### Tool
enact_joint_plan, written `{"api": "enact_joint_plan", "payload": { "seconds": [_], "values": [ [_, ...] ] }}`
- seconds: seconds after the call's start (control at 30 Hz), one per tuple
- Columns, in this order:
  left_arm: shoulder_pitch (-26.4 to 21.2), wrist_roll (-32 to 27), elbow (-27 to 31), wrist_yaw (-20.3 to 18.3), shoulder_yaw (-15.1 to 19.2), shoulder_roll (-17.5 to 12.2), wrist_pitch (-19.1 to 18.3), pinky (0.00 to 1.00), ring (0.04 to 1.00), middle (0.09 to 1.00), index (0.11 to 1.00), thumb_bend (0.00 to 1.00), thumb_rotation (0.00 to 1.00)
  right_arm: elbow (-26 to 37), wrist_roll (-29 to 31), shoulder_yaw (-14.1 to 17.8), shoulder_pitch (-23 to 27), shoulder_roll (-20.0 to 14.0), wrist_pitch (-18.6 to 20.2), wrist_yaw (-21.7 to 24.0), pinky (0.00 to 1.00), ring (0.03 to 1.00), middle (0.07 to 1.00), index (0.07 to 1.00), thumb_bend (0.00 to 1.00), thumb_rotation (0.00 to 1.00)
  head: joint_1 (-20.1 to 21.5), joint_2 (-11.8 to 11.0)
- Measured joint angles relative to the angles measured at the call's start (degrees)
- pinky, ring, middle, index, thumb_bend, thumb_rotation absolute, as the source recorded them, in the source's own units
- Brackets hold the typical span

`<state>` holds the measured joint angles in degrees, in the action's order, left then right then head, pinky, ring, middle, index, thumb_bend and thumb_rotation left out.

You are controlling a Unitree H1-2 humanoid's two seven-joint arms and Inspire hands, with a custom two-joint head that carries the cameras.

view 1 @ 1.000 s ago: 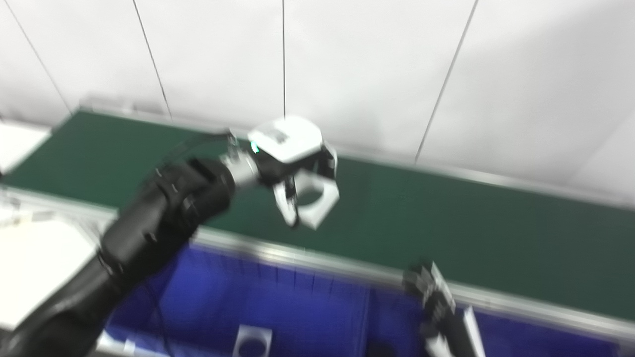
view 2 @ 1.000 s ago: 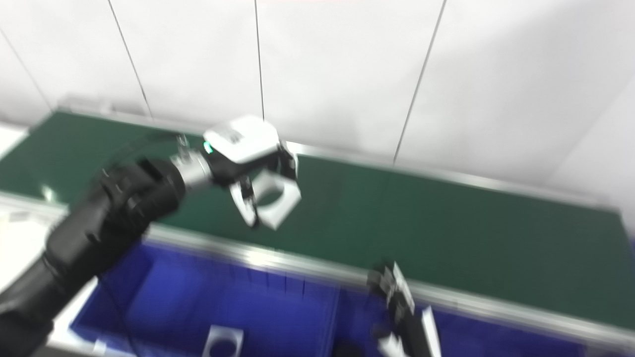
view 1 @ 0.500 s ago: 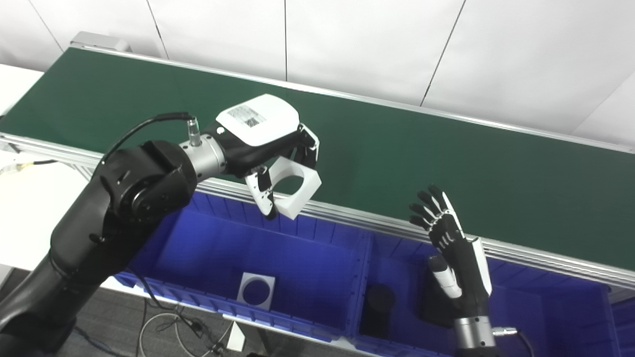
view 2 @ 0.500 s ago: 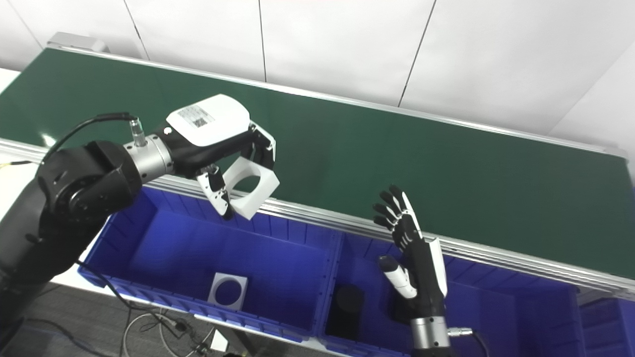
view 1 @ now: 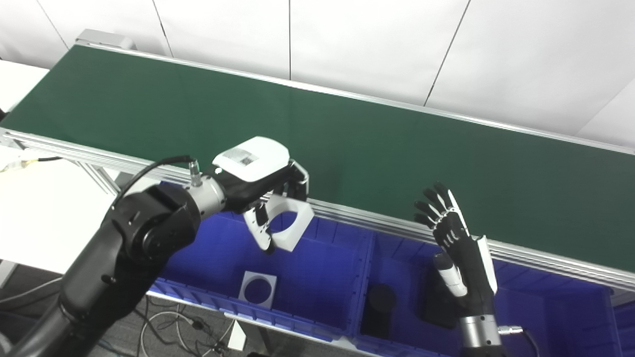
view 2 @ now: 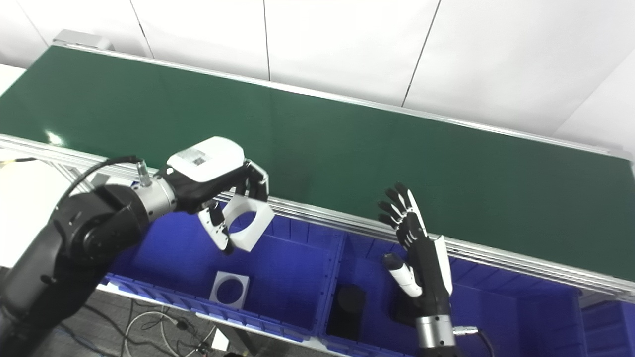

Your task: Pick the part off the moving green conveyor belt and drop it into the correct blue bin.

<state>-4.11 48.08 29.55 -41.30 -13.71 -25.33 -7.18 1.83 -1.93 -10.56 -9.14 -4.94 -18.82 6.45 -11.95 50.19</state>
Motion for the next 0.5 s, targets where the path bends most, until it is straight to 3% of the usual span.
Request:
{"api": "enact_joint_plan", "payload": {
  "seconds": [0.27, 0.5],
  "values": [
    [3.73, 2.17, -11.15, 9.11, -1.92, 1.80, 2.47, 0.47, 0.551, 0.602, 0.494, 0.52, 0.05, 0.42, -0.02, 0.05, -0.09, 0.15, 0.45, 0.12, 0.79, 0.860, 0.917, 0.966, 0.83, 0.86, 0.44, 0.26],
    [4.14, 2.95, -19.41, 14.84, -4.30, 2.71, 3.20, 0.42, 0.514, 0.593, 0.495, 0.52, 0.05, 0.50, -0.23, 0.04, -0.12, 0.62, 0.66, 0.11, 0.79, 0.856, 0.915, 0.961, 0.83, 0.86, 1.05, 0.35]
  ]
}}
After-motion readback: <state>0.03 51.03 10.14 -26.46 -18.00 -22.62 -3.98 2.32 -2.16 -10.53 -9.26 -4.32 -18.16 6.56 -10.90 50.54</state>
